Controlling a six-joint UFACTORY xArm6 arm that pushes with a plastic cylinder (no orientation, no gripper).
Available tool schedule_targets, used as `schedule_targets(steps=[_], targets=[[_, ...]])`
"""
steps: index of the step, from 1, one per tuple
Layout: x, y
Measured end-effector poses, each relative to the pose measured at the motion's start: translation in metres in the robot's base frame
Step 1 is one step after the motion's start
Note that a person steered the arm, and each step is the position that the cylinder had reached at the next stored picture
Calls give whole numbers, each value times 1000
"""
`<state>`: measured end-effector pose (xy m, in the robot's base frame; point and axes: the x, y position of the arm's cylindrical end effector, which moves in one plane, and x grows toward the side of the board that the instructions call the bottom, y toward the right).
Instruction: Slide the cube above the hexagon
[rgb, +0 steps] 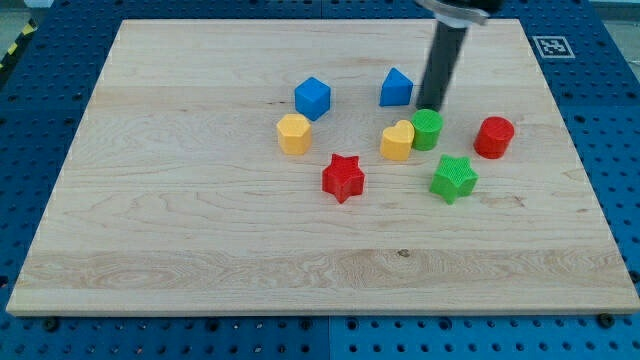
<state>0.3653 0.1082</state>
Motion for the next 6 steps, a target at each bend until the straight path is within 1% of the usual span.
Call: schedule_targets(steps=[2,6], targets=[[-2,-115],[-6,-120]])
